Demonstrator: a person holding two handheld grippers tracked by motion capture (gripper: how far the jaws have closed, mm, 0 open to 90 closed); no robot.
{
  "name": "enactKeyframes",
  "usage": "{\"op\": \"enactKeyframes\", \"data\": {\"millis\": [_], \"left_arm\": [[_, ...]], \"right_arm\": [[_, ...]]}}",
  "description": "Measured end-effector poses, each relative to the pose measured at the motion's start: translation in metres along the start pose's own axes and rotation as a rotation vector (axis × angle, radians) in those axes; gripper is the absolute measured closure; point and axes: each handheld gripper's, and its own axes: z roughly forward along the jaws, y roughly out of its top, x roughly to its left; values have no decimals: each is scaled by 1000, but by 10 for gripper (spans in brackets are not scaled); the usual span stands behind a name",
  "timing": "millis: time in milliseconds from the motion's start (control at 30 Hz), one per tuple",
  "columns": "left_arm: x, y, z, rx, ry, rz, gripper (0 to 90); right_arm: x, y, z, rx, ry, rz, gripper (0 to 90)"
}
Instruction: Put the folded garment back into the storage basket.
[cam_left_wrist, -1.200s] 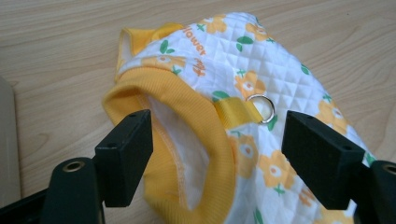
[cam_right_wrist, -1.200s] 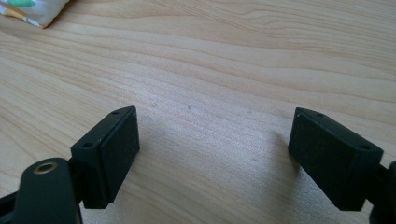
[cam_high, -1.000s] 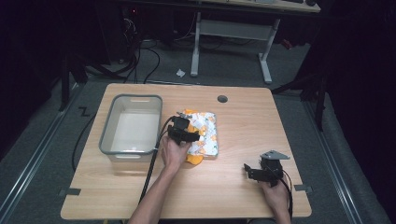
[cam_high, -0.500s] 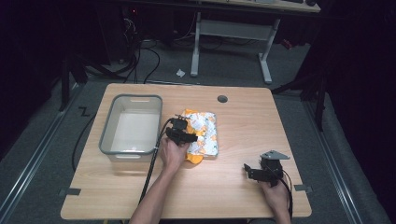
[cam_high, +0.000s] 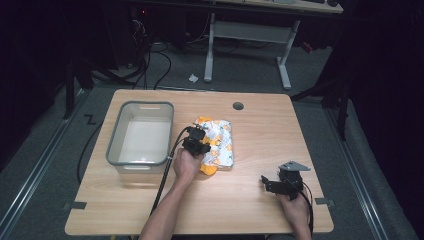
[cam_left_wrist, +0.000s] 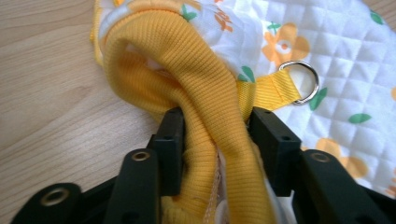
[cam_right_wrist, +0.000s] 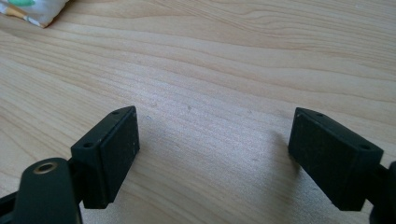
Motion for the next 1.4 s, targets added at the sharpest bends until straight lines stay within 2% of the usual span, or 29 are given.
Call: {"op": "enactKeyframes", "data": {"millis": [133, 267, 333, 400, 433, 467, 533, 733, 933, 1200, 1400], "left_arm": [[0, 1, -1, 9, -30, 7, 686], [0, 2, -6, 6, -72, 3, 725], [-3, 3, -14, -4, -94, 19, 734], [-8, 4, -23, -18, -105, 52, 740], [-8, 4, -23, -18, -105, 52, 742], [-13, 5, -33, -39, -117, 77, 744], [-16, 6, -42, -58, -127, 96, 746], [-21, 6, -63, -102, -158, 133, 748], [-23, 3, -81, -146, -203, 145, 748], [-24, 2, -100, -187, -213, 171, 748], [-20, -1, -114, -196, -193, 195, 748]], "right_arm": [[0, 0, 0, 0, 0, 0, 164], [0, 0, 0, 0, 0, 0, 164], [0, 0, 0, 0, 0, 0, 164], [0, 0, 0, 0, 0, 0, 164], [0, 0, 0, 0, 0, 0, 164], [0, 0, 0, 0, 0, 0, 164], [0, 0, 0, 0, 0, 0, 164], [0, 0, 0, 0, 0, 0, 164], [0, 0, 0, 0, 0, 0, 164], [0, 0, 0, 0, 1, 0, 164], [0, 0, 0, 0, 1, -1, 164]]}}
